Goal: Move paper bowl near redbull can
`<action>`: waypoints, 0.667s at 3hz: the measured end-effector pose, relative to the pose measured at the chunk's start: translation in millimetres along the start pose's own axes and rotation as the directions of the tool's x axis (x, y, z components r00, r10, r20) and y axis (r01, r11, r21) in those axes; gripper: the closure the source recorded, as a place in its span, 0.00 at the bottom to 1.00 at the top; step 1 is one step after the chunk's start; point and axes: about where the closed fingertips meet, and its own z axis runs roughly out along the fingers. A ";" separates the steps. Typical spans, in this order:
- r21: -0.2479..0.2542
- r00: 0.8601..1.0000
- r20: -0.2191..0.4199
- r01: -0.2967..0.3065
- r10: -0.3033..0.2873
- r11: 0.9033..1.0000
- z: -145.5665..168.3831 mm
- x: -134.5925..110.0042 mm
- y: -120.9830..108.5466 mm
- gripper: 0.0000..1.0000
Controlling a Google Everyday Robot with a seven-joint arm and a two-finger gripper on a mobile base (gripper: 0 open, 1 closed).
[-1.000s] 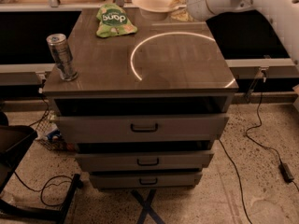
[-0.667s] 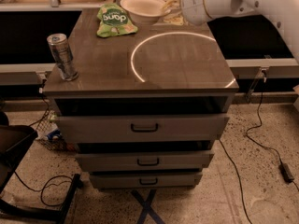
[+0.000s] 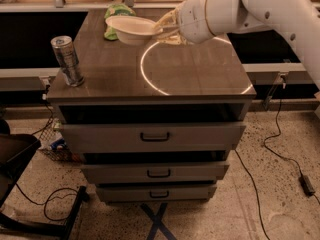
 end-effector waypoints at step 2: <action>-0.165 1.000 0.006 0.018 -0.017 0.986 42.3 -30.2 48.3 1.00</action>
Offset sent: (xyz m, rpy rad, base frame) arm -0.0378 0.0484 -0.0934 -0.2667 0.0997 0.0463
